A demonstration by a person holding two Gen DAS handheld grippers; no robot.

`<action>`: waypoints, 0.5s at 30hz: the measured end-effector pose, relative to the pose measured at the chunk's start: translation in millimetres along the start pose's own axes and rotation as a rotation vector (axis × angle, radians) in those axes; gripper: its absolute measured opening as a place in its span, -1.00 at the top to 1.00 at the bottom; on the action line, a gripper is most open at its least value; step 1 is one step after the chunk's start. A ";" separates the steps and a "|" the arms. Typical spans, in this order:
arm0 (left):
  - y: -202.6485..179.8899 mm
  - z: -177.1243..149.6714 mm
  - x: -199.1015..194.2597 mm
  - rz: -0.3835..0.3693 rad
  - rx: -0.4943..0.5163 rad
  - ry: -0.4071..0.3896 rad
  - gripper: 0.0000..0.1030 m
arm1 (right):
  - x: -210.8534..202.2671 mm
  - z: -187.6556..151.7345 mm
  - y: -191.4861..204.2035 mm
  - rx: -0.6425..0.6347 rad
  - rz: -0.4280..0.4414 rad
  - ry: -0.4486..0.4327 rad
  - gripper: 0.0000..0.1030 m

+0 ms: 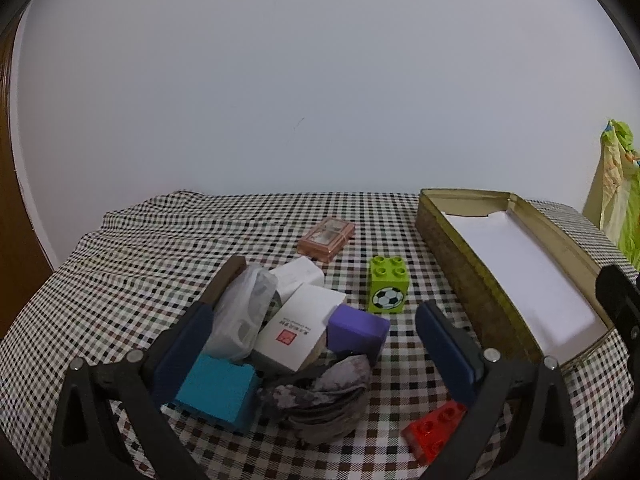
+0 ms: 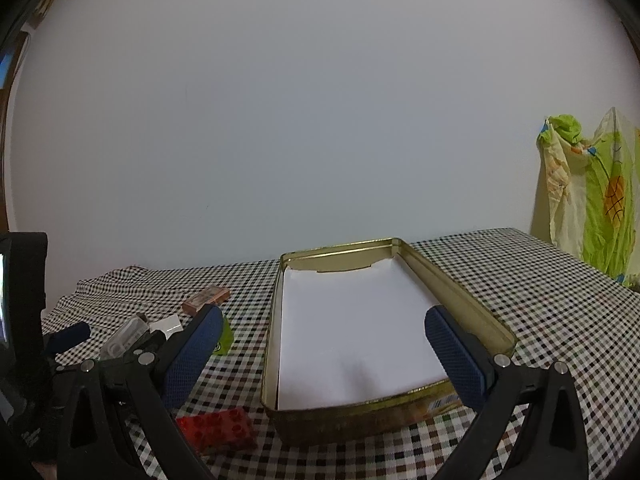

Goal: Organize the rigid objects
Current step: 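Grasp the blue Lego brick with the left tool while the right tool grasps the red brick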

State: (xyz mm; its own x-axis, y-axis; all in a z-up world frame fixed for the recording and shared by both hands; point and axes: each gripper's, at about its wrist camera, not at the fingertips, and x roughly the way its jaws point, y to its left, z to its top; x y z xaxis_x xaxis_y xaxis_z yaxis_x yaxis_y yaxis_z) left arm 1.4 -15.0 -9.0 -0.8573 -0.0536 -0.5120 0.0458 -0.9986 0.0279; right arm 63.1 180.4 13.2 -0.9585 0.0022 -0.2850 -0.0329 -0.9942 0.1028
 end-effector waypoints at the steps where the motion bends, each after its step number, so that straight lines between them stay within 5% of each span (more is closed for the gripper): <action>1: -0.2 -0.2 0.1 0.001 0.001 0.001 -0.99 | -0.4 -0.8 0.9 -0.001 0.001 0.006 -0.99; 7: 1.2 -1.9 -0.9 0.014 0.019 0.006 -0.99 | -0.9 -2.6 0.7 -0.002 0.024 0.030 -0.91; 15: 30.7 -11.8 -7.8 0.031 0.025 0.055 -0.99 | -7.0 -13.3 1.4 0.033 0.131 0.173 -0.83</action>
State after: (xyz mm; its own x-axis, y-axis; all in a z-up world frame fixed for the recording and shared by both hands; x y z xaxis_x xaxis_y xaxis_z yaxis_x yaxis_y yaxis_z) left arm 15.4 -45.2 -14.3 -0.8262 -0.0855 -0.5568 0.0589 -0.9961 0.0656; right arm 73.5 177.5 2.7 -0.8926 -0.1479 -0.4258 0.0766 -0.9807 0.1800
